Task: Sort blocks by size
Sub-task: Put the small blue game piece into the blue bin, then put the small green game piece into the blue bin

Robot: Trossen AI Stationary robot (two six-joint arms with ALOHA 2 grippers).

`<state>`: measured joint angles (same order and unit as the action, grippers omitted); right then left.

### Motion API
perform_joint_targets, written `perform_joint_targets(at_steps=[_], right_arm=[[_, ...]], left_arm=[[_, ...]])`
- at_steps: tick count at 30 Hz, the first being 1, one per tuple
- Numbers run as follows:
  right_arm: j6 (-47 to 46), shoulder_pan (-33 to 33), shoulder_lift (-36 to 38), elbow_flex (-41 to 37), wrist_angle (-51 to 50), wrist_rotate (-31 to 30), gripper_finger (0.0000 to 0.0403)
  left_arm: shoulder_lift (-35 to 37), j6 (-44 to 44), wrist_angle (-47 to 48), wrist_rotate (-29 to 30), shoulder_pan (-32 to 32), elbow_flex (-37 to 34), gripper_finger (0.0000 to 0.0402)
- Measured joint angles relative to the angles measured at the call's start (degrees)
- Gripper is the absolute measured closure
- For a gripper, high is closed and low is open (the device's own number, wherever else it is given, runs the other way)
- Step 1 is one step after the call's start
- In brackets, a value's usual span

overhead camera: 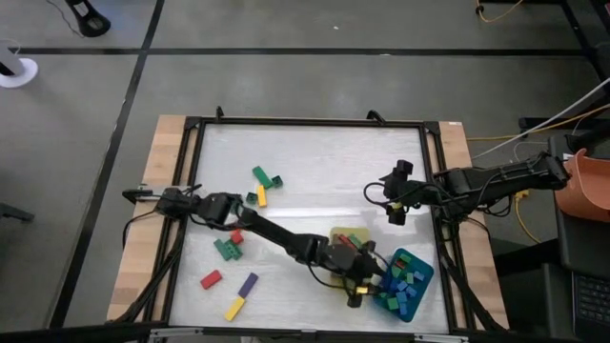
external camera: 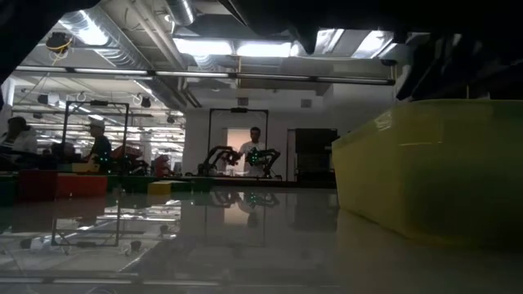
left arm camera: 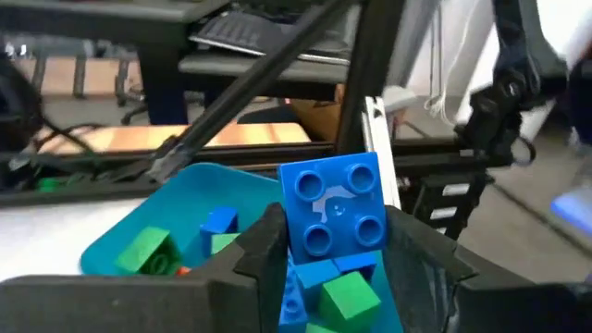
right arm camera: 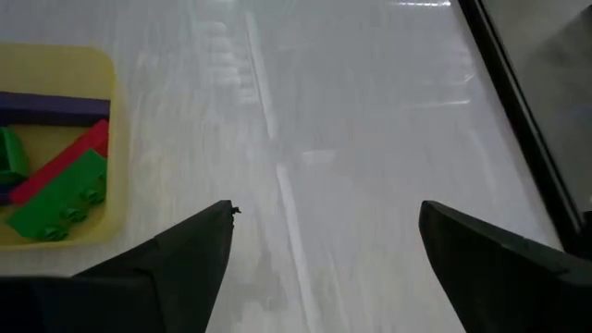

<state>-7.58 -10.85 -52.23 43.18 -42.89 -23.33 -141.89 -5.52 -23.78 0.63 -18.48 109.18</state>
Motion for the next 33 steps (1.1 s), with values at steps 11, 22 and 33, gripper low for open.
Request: perform_joint_targets(at_steps=[11,22,33], right_arm=[[-1.32,0.0,-0.02,0.0,-0.02,1.97,0.0059],[-1.37,0.0,-0.02,0.0,-0.02,1.97,0.0059],[-1.39,0.0,-0.19,0.04,0.6,5.42,0.0059]], left_arm=[[-1.56,10.57,0.21,0.19,-1.81,1.4,0.0261],[-1.54,6.85,1.15,1.5,-0.87,1.4,0.0202],[11.79,4.92,33.96,2.24,1.69,1.4,0.0237]])
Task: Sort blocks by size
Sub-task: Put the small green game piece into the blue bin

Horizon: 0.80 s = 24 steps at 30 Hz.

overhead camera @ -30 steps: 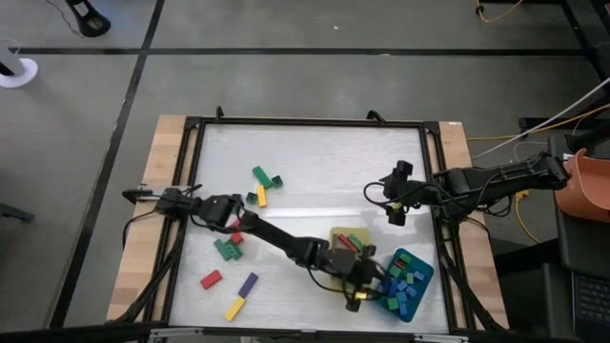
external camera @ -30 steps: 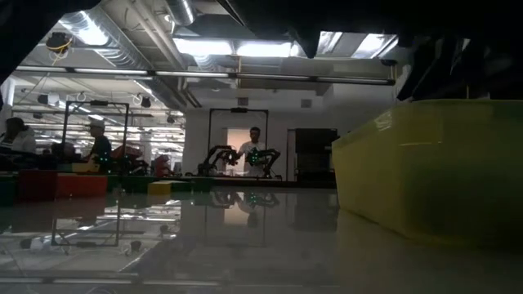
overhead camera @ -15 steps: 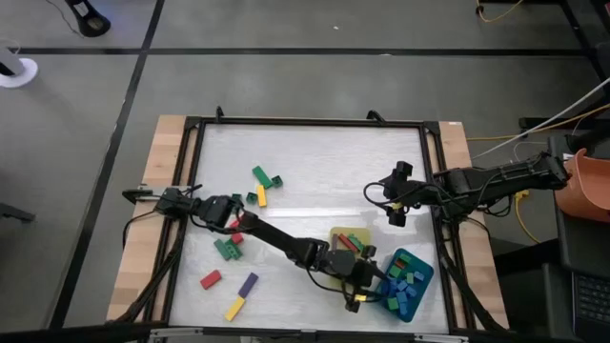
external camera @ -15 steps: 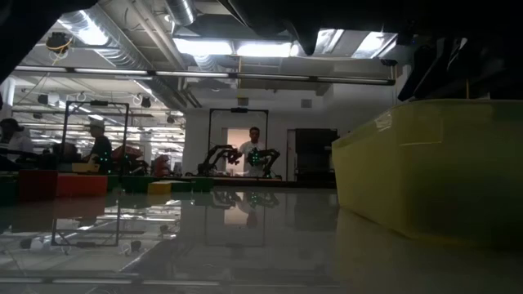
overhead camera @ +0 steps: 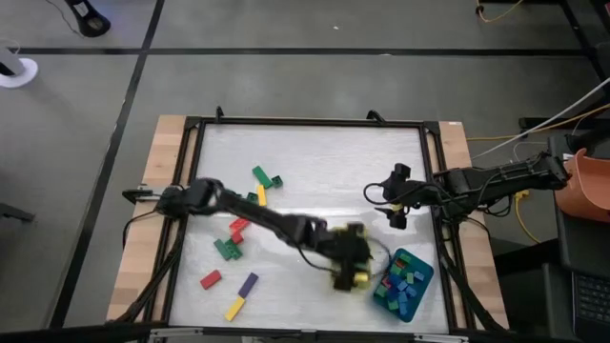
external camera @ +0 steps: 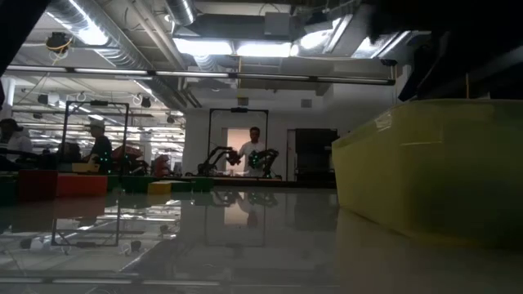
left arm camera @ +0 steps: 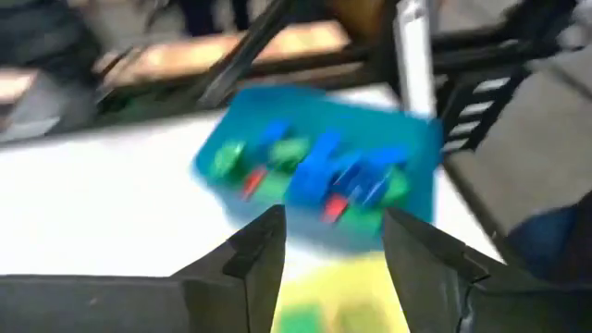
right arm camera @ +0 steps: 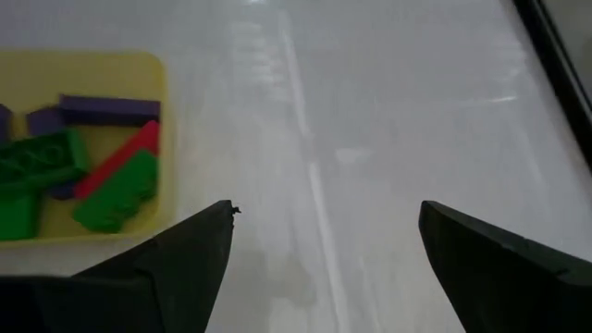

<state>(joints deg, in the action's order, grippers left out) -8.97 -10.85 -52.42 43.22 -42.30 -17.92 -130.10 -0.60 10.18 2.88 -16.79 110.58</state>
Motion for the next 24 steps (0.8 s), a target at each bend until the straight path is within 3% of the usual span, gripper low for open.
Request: perform_joint_targets(at_steps=[3,8,14,18,24], right_arm=[[0.01,0.0,0.03,0.02,1.88,2.09,0.0059],[0.16,0.0,0.02,0.02,4.99,7.77,0.0059],[0.22,0.0,-0.25,0.02,6.25,9.99,0.0059],[0.22,0.0,-0.64,0.02,6.38,10.01,0.0059],[0.24,0.0,-1.14,0.0,6.22,10.03,0.0059]], left_arm=[[4.83,-2.1,13.28,2.07,1.45,0.03,0.0243],[10.28,-6.3,35.37,10.43,3.75,0.01,0.0244],[11.34,-18.05,59.46,17.99,7.98,-0.1,0.0244],[11.26,-22.78,67.78,18.53,11.48,-1.5,0.0244],[11.09,-23.64,69.15,15.53,17.21,-7.06,0.0223]])
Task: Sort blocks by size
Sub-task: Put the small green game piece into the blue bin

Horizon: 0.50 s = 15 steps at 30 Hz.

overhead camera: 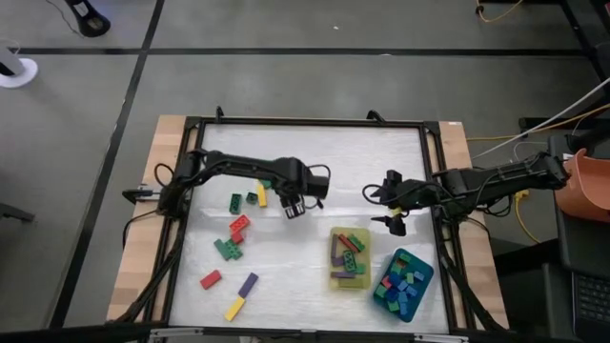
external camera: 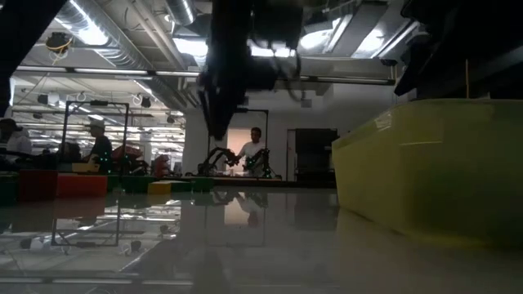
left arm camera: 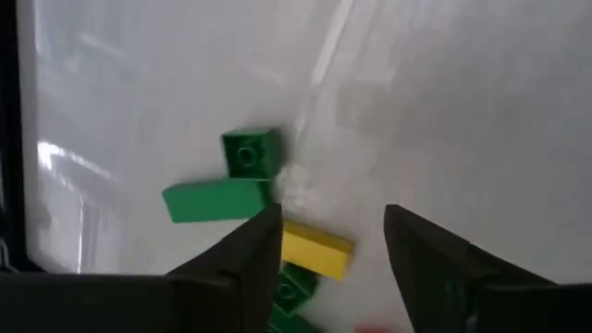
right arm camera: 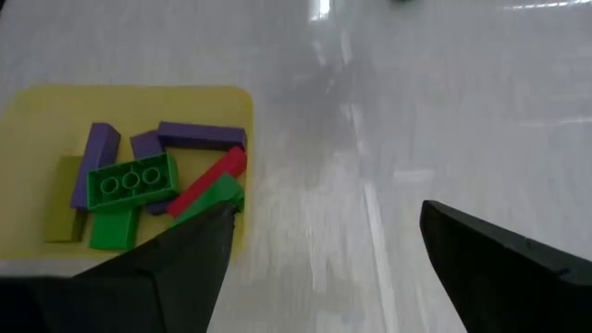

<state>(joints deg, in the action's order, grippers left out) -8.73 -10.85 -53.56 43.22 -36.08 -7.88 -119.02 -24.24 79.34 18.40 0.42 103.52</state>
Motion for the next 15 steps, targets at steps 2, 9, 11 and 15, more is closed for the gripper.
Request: perform_joint_targets(at_steps=[2,9,11,15], right_arm=[[0.02,0.0,-0.08,0.0,0.01,-0.02,0.0059],[0.46,0.0,-0.33,0.0,0.02,-0.02,0.0059],[0.7,0.0,-0.35,0.0,0.01,-0.02,0.0059],[1.56,0.0,-0.32,0.0,0.01,-0.02,0.0059]], left_arm=[[-0.24,0.76,-0.39,-0.08,1.92,-2.41,0.0207],[-0.35,2.56,-3.67,-0.42,8.13,-9.46,0.0169],[-0.35,3.41,-5.93,-1.05,9.53,-10.97,0.0167],[-0.35,5.67,-10.5,-4.67,11.65,-13.27,0.0169]])
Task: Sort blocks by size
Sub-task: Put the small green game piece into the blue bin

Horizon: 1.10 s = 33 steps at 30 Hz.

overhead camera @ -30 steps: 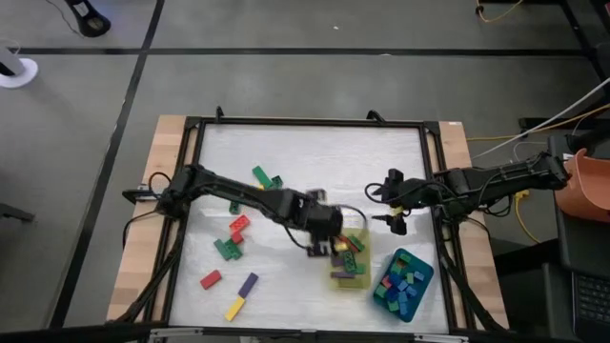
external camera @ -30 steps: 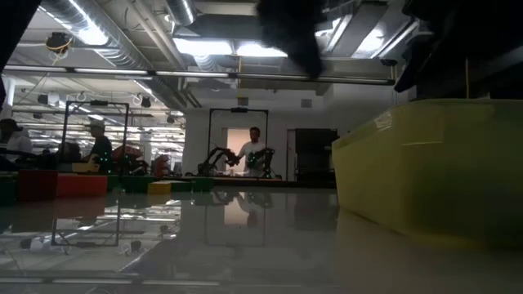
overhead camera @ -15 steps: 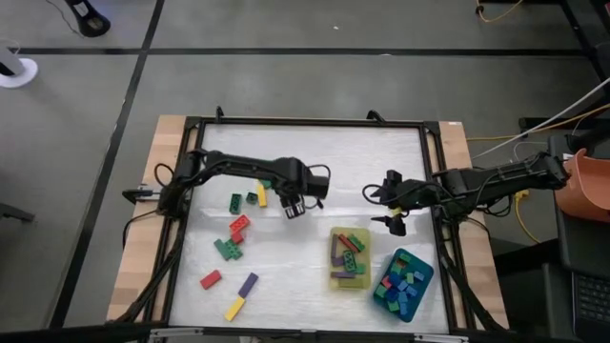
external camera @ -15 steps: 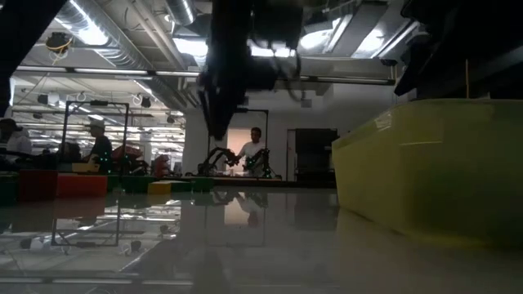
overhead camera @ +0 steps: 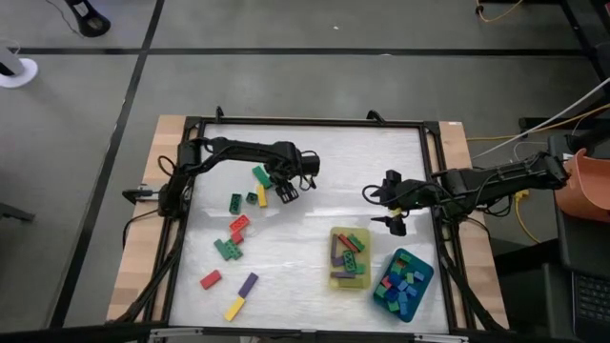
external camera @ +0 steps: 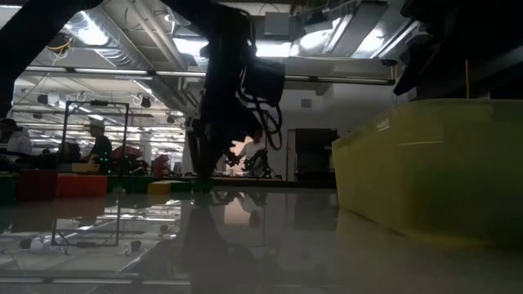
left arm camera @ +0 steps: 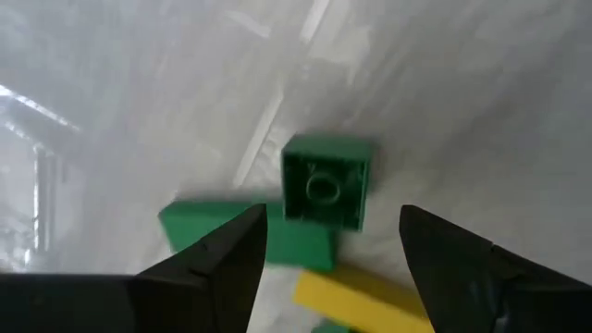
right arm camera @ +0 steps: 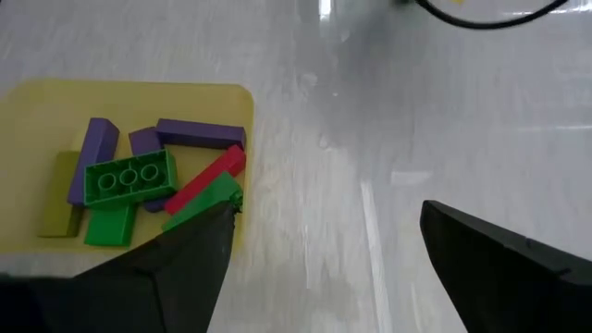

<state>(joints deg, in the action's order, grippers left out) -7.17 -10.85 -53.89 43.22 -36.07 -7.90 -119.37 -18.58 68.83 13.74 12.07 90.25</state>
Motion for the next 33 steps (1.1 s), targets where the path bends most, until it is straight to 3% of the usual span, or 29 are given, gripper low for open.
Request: perform_joint_targets(at_steps=[9,18,25,33], right_arm=[[0.06,0.0,0.0,0.0,-0.01,0.0,0.0059],[0.06,0.0,0.0,0.0,-0.02,0.0,0.0059],[2.42,0.0,0.0,0.0,-0.62,-0.04,0.0059],[4.67,0.0,0.94,0.0,-5.65,-0.34,0.0059]], left_arm=[[0.0,3.91,-5.92,-1.24,3.2,-3.33,0.0171],[0.13,4.05,-6.89,-7.76,3.6,-4.52,0.0291],[-0.02,2.05,-8.39,-9.01,2.53,-1.72,0.0291],[0.01,2.3,-10.0,-21.16,-2.23,6.94,0.0291]])
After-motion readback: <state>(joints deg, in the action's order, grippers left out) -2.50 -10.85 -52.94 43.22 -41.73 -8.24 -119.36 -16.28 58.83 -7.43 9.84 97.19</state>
